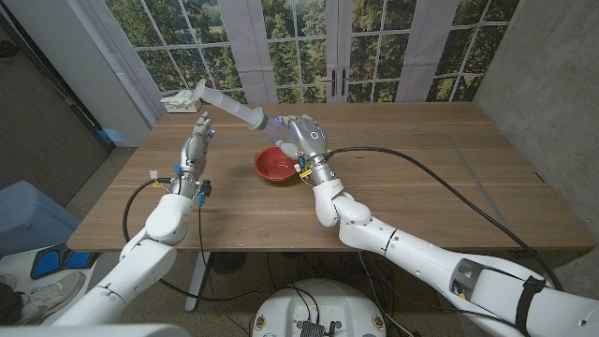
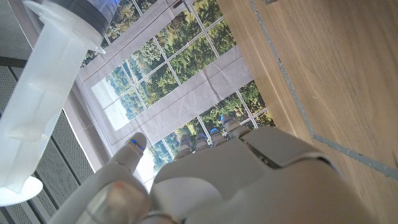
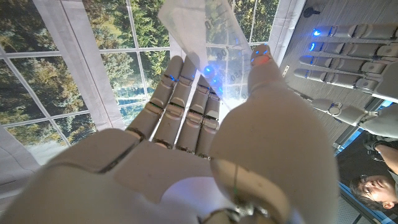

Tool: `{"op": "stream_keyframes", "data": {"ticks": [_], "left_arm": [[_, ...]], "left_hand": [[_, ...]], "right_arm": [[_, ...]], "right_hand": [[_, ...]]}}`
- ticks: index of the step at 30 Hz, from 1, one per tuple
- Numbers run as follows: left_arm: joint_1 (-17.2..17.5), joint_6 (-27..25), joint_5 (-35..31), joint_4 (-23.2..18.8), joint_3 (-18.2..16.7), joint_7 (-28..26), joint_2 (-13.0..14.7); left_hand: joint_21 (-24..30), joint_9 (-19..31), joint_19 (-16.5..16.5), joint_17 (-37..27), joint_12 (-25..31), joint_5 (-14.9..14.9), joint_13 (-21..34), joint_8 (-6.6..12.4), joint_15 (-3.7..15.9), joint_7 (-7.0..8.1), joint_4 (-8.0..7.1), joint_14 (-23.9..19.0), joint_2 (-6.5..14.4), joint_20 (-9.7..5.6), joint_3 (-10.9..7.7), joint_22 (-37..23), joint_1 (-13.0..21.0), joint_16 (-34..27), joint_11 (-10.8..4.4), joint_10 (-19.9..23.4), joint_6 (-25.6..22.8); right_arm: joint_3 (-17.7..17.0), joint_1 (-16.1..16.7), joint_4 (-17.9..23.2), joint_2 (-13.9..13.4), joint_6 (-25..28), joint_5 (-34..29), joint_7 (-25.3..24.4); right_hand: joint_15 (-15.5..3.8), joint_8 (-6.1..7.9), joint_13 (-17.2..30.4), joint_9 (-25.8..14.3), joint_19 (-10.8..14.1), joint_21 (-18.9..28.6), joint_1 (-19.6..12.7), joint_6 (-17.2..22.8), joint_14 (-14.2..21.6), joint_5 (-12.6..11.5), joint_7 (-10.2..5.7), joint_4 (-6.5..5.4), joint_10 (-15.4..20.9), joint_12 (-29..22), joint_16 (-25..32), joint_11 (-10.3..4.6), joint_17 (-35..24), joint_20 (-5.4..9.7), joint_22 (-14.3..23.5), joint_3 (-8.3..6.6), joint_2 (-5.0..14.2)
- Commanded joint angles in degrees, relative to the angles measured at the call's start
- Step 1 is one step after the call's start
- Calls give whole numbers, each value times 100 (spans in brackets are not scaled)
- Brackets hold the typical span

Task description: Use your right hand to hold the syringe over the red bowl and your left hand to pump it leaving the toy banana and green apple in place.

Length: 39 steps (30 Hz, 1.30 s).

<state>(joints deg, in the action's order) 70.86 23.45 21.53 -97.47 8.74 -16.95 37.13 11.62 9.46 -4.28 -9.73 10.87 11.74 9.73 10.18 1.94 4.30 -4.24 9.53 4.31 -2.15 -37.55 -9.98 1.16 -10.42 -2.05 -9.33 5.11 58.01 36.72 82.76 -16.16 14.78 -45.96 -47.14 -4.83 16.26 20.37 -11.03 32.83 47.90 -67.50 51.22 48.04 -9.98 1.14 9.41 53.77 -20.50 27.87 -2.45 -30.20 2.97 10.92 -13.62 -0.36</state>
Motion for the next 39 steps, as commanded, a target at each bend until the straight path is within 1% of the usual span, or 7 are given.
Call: {"op": "stream_keyframes", "data": {"ticks": [1,22,32,36,37,38,39], "left_arm": [[50,-41,-243,-136,-104,-99,68],[352,-72,-857,-584,-433,-478,81],[599,-19,-1335,-888,-678,-699,27],[741,13,-1396,-1008,-806,-686,8],[841,-204,-1264,-1149,-868,-587,75],[810,-5,-1325,-1044,-857,-598,21],[819,41,-1393,-1023,-865,-648,-29]], "left_hand": [[-31,29,17,-10,14,1,30,4,244,10,34,113,401,-346,-18,-11,50,18,7,5,-18],[-29,28,26,-6,25,-10,30,10,243,26,75,58,345,-301,-5,-10,46,7,0,49,-45],[-27,28,34,-5,34,-14,30,15,234,37,92,20,325,-277,1,-10,43,-2,6,81,-64],[-35,26,17,-6,34,-35,29,19,249,85,132,-17,209,-248,55,-8,21,-8,-18,96,-91],[-41,26,10,3,33,-34,27,15,179,18,177,-29,336,-169,-4,-2,87,1,41,114,-90],[-45,27,23,12,28,-55,25,14,101,-69,294,-62,590,-75,-174,10,251,9,116,137,-81],[-83,27,15,19,-7,309,22,38,51,-199,760,-103,776,-7,-803,38,875,32,167,133,-131]], "right_arm": [[160,-75,-6,117,-68,-59,87],[363,-272,-425,471,-36,88,323],[461,-343,-750,607,-109,192,212],[431,-400,-950,702,-138,319,147],[423,-410,-958,707,-118,345,166],[420,-421,-988,724,-106,364,150],[415,-440,-1042,741,-130,387,104]], "right_hand": [[-846,24,23,-33,-12,39,-683,1385,165,-32,-820,-15,736,-43,-41,-683,-20,460,4,-45,663],[-849,-9,46,-33,-44,126,-697,1408,180,-62,-790,5,803,-20,-100,-646,-38,437,-11,-67,629],[-834,-23,64,-34,-71,146,-669,1405,159,-66,-787,-11,798,-9,-128,-661,-40,417,-14,-64,623],[-843,-30,71,-34,-76,157,-669,1401,162,-66,-801,-11,794,-3,-129,-661,-49,417,-14,-66,625],[-846,-30,75,-35,-73,162,-670,1404,168,-66,-797,-10,798,-4,-125,-660,-53,419,-15,-66,626],[-853,-32,75,-35,-73,165,-678,1403,166,-66,-794,-5,796,-2,-127,-658,-55,418,-15,-68,622],[-848,-33,80,-35,-74,167,-675,1404,166,-66,-796,-7,795,-2,-128,-663,-56,418,-15,-67,624]]}}
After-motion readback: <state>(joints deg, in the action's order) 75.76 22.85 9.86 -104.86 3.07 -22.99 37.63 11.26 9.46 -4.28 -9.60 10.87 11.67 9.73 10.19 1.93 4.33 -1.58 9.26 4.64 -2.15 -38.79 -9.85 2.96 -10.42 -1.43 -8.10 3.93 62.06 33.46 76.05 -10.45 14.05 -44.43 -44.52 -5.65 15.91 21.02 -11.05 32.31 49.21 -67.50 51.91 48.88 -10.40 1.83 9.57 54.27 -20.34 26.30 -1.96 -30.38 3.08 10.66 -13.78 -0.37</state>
